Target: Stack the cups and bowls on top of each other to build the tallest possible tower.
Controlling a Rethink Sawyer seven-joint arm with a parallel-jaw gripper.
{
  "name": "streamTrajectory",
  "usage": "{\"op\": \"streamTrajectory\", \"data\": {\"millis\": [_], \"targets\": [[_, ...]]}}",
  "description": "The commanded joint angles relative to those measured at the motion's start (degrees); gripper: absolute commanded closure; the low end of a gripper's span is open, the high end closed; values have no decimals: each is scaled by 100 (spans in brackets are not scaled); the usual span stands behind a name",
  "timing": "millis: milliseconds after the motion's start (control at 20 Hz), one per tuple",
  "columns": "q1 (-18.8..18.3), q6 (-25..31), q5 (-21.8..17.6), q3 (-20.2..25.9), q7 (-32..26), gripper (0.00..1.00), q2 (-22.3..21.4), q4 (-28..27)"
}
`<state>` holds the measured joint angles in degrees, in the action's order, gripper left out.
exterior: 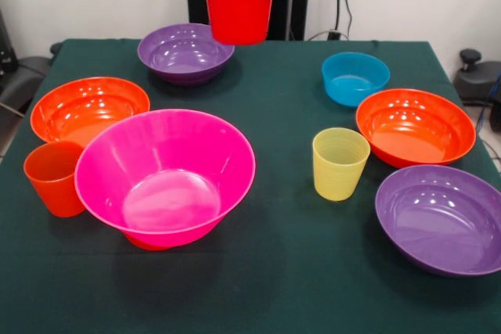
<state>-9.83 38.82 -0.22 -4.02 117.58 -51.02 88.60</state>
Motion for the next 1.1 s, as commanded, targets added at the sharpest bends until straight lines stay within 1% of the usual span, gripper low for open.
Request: {"op": "streamTrajectory", "data": {"millis": [50,350,450,550,750,950,1100], "targets": [[108,-336,-547,124,357,100,920,-136],[-74,-1476,-653,171,376,100,1457,158],[-117,-1750,-660,181,397,100,1580,233],[-29,-1895,-679,70,502,100,1691,190],[51,-2023,-682,-68,495,100,1784,184],[44,-1928,-672,-128,313,100,1689,229],[108,-1823,-633,-197,310,100,1646,217]]}}
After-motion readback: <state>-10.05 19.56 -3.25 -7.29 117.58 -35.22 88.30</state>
